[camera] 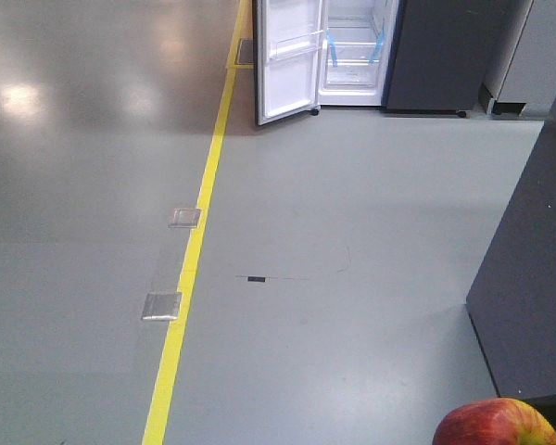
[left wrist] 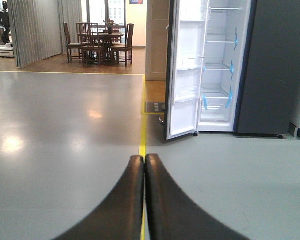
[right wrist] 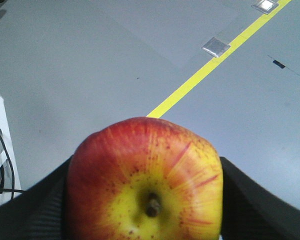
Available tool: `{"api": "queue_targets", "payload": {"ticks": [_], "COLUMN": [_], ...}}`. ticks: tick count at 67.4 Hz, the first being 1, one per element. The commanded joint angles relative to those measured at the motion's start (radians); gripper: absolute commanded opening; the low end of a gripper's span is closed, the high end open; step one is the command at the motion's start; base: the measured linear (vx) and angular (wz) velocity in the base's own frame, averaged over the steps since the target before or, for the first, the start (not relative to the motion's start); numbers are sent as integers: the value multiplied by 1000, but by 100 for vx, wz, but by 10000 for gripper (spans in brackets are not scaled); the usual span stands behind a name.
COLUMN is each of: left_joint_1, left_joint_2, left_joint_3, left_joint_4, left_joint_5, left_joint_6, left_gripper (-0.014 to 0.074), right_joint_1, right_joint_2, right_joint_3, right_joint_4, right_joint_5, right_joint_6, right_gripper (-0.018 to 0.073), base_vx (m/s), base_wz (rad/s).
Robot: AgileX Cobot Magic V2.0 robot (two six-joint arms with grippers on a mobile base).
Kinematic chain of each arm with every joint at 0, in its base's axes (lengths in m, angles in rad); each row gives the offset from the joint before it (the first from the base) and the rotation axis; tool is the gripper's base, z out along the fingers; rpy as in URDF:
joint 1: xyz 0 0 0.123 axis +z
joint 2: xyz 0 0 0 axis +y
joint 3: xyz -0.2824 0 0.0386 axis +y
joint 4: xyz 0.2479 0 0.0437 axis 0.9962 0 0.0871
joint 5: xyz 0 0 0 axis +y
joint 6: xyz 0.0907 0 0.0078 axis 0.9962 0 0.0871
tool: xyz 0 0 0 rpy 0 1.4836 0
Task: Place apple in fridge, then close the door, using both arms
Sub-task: 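Drive toward the open fridge carrying the apple in the right gripper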
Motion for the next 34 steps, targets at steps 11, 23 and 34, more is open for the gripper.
{"api": "queue_targets", "payload": {"ticks": [11, 23, 34], "left_joint_1": [3, 3, 3], "left_joint_2": [-16, -16, -16], "left_joint_3": [29, 29, 29], "left_joint_4": [-9, -9, -9], "left_joint_5": [-77, -77, -77], "left_joint_6": [-2, -2, -2], "left_gripper": [-6, -6, -6], "right_joint_1": [1, 1, 1], "right_joint_2": [0, 0, 0], "right_joint_3": [-28, -28, -28], "right_joint_4": [16, 16, 16], "right_joint_5": [-66, -66, -62], "right_joint_6": [-7, -7, -7], "right_gripper": [169, 169, 169], "base_vx": [25, 25, 26], "base_wz": [-3, -5, -7]}}
